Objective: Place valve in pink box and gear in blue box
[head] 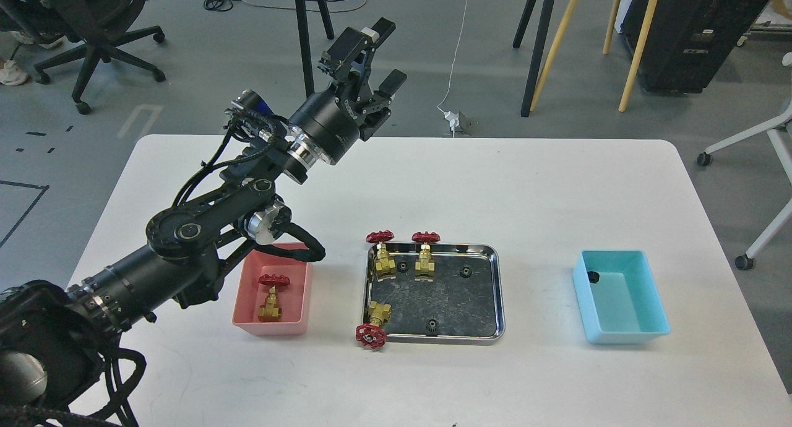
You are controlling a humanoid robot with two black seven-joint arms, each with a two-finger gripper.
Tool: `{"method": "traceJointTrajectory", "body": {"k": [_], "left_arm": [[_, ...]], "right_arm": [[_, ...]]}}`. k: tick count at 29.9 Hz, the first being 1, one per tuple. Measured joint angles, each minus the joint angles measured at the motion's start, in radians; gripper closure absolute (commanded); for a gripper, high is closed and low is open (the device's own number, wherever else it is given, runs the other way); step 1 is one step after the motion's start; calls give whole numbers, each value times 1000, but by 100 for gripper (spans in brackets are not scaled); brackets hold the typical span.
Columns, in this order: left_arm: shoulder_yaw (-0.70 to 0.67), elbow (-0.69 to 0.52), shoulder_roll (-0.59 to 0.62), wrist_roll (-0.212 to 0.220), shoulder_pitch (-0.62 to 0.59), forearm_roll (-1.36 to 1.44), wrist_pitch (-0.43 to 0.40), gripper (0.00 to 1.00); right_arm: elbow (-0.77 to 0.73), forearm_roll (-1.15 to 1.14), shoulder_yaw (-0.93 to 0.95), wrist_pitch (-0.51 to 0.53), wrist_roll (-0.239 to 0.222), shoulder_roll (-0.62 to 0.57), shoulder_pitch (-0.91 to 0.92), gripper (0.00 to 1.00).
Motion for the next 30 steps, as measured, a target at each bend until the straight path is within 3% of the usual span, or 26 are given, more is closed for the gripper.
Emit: {"method": "traceJointTrajectory", "body": {"k": [9, 15, 24, 30], "left_arm": [[0, 0, -19, 0, -5, 0, -1, 4], [0, 0, -23, 0, -2, 0, 0, 4], [-2, 13, -43, 0, -2, 0, 1, 4], [-2, 14, -44, 0, -2, -2, 0, 4]], "right_arm": [[-345, 14, -52, -55, 93, -139, -36, 3], [-528, 16, -164, -61, 226, -144, -110, 3], [-560, 44, -381, -223, 355, -134, -192, 3], [-451, 307, -339, -196, 434, -102, -191, 2]]}}
